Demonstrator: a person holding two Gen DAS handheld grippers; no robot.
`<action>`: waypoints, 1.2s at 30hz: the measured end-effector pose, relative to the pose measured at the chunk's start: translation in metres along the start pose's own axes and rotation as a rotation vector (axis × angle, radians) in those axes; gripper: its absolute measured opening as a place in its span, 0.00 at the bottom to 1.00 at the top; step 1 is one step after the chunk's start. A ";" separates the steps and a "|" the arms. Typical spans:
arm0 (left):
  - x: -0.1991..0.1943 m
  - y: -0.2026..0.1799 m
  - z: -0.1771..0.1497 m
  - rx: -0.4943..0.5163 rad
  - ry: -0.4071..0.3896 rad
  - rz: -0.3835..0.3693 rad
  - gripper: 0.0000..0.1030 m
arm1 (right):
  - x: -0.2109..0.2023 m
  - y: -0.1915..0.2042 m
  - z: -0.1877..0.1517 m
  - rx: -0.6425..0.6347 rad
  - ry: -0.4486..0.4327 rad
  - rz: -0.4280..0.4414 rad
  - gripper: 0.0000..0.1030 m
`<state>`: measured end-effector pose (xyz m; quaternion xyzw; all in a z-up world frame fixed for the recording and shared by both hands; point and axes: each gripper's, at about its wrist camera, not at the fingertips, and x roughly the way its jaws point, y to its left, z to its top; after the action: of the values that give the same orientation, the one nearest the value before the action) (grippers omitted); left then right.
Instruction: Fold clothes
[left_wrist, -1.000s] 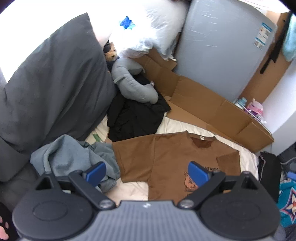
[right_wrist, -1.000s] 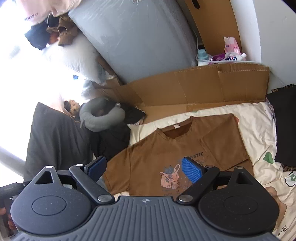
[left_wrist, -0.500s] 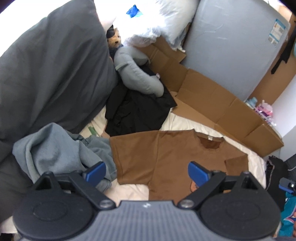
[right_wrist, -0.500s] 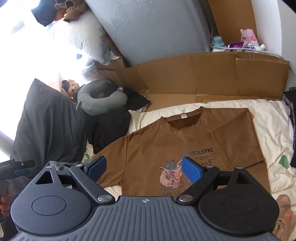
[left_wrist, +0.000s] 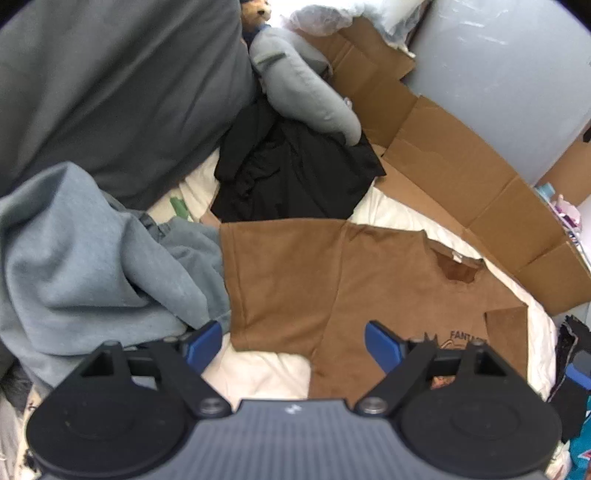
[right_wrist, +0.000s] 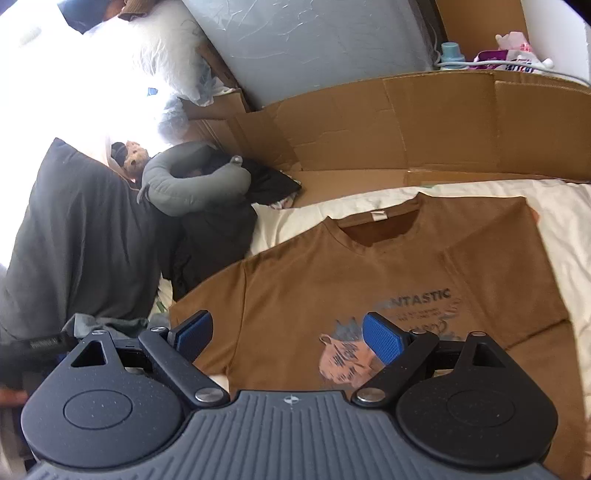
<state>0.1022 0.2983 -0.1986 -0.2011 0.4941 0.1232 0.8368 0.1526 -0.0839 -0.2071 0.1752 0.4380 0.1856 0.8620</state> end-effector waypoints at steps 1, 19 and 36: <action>0.007 0.002 -0.002 -0.008 0.004 -0.006 0.81 | 0.007 0.001 -0.002 -0.005 0.007 -0.001 0.90; 0.125 0.042 -0.037 -0.265 0.088 0.058 0.17 | 0.086 -0.005 -0.054 0.010 0.151 -0.058 0.90; 0.143 0.071 -0.047 -0.446 0.080 0.125 0.19 | 0.099 -0.011 -0.068 0.048 0.209 -0.075 0.90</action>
<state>0.1052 0.3407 -0.3593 -0.3547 0.4988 0.2727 0.7423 0.1533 -0.0373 -0.3188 0.1590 0.5359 0.1601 0.8135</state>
